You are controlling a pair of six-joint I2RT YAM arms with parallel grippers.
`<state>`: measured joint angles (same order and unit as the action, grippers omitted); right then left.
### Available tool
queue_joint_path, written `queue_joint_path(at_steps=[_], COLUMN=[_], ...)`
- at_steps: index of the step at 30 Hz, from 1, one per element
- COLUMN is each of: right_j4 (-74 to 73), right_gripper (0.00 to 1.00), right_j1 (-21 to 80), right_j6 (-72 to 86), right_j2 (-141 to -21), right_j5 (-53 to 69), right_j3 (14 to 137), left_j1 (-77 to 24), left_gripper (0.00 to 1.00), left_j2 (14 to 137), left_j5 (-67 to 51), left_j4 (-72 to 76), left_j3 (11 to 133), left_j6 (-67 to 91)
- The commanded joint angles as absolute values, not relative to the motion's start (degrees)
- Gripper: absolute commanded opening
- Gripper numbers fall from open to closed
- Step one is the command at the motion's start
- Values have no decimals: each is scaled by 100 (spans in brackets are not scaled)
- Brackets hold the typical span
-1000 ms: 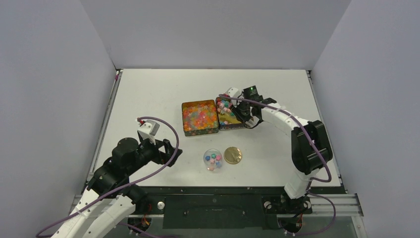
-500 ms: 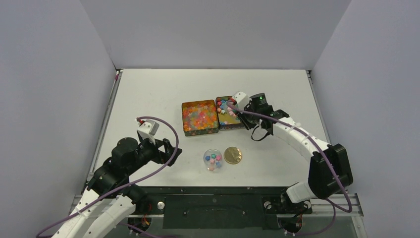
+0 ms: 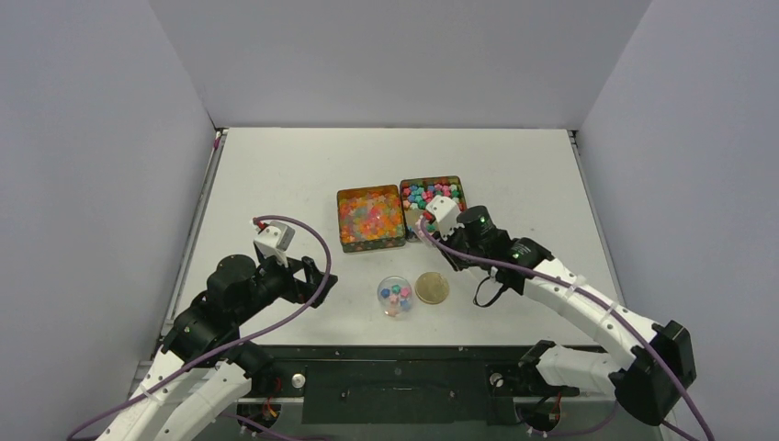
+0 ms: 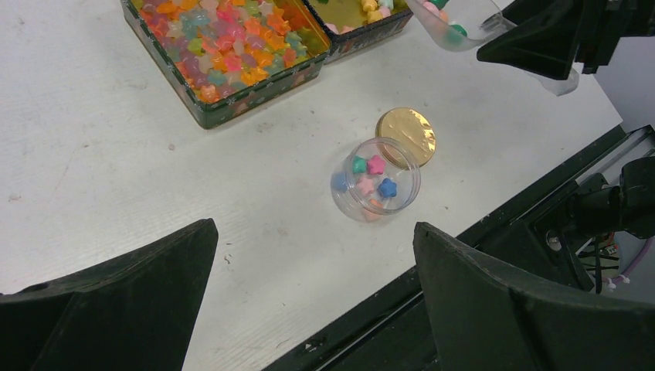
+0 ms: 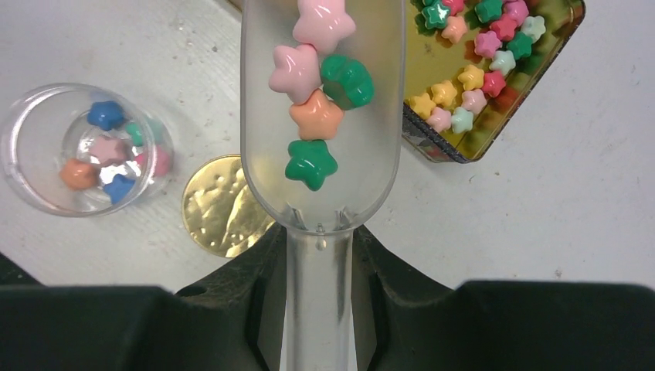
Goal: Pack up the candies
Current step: Place the fake candies in the packing bottle.
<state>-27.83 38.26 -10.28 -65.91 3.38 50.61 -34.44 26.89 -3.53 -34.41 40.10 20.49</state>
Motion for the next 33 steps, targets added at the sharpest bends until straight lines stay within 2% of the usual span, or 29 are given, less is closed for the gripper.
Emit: queue_joint_path(at_steps=[1, 8, 17, 25, 33], right_j4=[-3007, -3671, -4823, -5549, -6157], right_gripper=[0, 0, 0, 0, 0], right_j1=[4385, 5496, 6457, 7025, 7127], right_j6=[-359, 641, 1856, 2245, 2423], right_j2=[-6096, -5667, -5894, -6539, -7171], right_j5=[-306, -1164, -1418, -1299, -872], right_j3=[5048, 5139, 5607, 6045, 6544], left_j1=[-3419, -3419, -3419, -3419, -3427], left_gripper=[96, 96, 96, 96, 96], left_j2=[2682, 2698, 2750, 2704, 2678], left_j5=[-425, -451, -484, -480, -453], left_j4=[-3169, -3162, -3155, -3155, -3157], left_j3=[4017, 4017, 4017, 4014, 4008], left_j6=[1986, 1986, 1986, 1986, 1995])
